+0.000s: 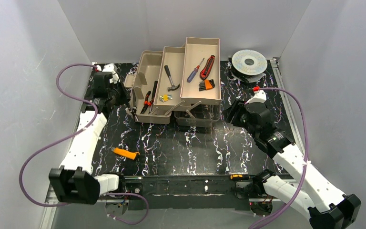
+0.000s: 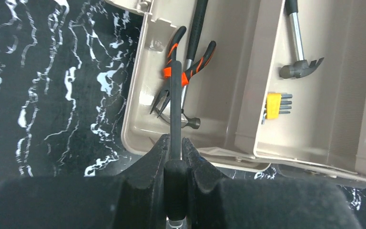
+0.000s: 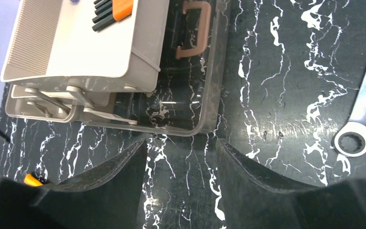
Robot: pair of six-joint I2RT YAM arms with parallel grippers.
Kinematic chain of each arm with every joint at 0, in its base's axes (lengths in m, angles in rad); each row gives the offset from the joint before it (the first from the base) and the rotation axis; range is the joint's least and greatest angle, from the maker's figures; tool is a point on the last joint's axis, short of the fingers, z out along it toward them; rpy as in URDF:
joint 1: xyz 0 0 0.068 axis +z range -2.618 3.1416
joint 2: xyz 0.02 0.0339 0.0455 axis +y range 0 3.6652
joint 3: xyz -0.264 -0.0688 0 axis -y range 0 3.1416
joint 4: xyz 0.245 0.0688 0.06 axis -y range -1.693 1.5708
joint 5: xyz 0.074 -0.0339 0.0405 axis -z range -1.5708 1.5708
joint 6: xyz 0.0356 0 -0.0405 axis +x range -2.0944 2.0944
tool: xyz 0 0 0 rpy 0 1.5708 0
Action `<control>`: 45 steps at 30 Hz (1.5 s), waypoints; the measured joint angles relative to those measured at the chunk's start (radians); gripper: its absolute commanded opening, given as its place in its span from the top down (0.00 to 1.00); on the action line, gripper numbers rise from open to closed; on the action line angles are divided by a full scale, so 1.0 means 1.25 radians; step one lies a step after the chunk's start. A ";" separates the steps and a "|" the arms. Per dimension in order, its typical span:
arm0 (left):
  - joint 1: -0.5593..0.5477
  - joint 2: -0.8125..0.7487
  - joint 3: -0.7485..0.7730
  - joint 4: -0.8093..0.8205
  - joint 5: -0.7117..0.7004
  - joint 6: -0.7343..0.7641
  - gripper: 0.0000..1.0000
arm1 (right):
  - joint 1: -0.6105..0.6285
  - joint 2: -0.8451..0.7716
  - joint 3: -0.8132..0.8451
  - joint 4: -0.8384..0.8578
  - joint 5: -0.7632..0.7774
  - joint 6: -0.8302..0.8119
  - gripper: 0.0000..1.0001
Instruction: Pack the tool kit
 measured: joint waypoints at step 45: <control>0.065 0.698 0.476 0.210 0.362 -0.111 0.09 | 0.000 0.050 0.020 0.014 -0.079 0.007 0.39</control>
